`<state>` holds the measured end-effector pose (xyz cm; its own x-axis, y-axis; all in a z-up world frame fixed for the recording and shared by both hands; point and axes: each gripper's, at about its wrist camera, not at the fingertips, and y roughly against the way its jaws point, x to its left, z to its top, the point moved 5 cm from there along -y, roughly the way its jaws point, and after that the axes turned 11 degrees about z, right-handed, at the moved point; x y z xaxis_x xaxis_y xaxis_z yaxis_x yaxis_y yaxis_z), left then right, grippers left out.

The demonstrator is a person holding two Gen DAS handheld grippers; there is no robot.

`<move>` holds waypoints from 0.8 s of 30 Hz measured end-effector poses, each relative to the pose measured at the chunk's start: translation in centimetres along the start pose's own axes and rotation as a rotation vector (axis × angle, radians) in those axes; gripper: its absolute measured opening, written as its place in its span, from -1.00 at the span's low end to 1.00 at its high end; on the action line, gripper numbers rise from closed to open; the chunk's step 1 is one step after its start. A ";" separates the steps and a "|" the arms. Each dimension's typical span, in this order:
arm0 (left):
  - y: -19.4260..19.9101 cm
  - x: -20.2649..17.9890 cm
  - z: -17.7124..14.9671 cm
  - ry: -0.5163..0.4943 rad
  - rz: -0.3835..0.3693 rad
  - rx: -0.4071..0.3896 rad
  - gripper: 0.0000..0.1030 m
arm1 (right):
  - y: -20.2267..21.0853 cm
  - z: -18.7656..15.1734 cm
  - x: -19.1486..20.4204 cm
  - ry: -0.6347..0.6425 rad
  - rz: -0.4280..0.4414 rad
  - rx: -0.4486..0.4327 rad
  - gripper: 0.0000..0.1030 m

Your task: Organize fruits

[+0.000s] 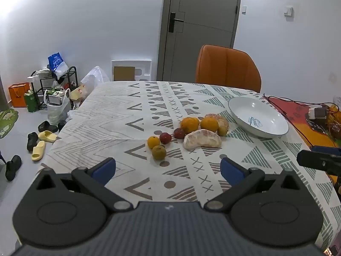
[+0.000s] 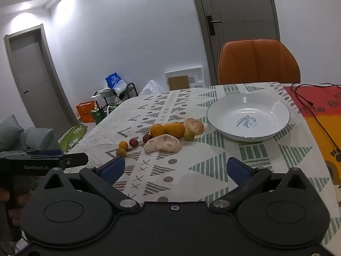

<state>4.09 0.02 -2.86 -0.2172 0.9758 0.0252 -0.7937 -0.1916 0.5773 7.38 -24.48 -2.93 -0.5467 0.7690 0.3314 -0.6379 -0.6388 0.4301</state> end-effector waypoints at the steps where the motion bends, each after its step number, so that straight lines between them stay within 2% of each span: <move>1: 0.0 0.0 0.0 0.002 -0.002 0.001 1.00 | -0.1 0.0 0.1 0.002 0.002 0.001 1.00; 4: -0.2 0.1 0.0 0.007 -0.006 0.003 1.00 | 0.1 -0.4 0.1 0.012 0.009 -0.016 1.00; 10: -0.2 -0.2 0.2 -0.003 0.002 0.005 1.00 | -0.2 -0.3 0.2 0.006 -0.006 0.026 1.00; 24: 0.3 0.2 0.0 0.002 0.002 -0.005 1.00 | -0.1 -0.2 0.4 0.023 -0.003 0.023 1.00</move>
<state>3.83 0.14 -2.69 -0.2200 0.9752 0.0251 -0.7962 -0.1944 0.5730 7.14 -24.12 -3.05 -0.5572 0.7700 0.3109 -0.6269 -0.6356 0.4505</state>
